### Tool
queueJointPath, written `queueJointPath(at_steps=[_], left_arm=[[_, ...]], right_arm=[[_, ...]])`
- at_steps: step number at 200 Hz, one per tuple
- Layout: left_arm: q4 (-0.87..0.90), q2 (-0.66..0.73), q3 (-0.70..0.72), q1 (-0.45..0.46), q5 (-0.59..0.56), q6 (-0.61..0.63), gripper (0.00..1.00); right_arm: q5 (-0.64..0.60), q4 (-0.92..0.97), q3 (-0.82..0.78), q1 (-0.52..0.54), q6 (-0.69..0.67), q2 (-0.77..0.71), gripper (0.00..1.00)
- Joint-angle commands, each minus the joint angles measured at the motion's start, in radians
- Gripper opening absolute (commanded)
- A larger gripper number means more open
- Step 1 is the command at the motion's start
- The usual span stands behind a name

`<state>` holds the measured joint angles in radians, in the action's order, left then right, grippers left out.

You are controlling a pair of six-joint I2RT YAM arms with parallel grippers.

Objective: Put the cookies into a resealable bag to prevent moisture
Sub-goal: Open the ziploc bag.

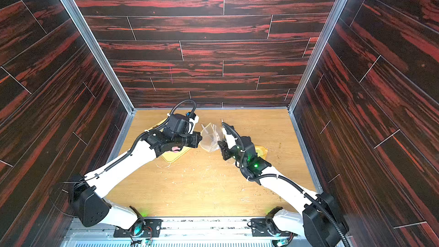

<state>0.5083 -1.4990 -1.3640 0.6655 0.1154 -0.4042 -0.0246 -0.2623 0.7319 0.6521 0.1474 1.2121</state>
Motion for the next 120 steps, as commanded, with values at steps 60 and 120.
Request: queueJointPath(at_steps=[60,120], left_arm=[[0.015,-0.018,-0.061,0.049,-0.068,0.019,0.00],[0.001,-0.015,-0.046,0.059,-0.096,0.021,0.00]], right_arm=[[-0.002,0.084,0.199,0.033,0.115,0.137,0.56],[-0.164,0.250,0.334,0.073,0.196,0.223,0.56]])
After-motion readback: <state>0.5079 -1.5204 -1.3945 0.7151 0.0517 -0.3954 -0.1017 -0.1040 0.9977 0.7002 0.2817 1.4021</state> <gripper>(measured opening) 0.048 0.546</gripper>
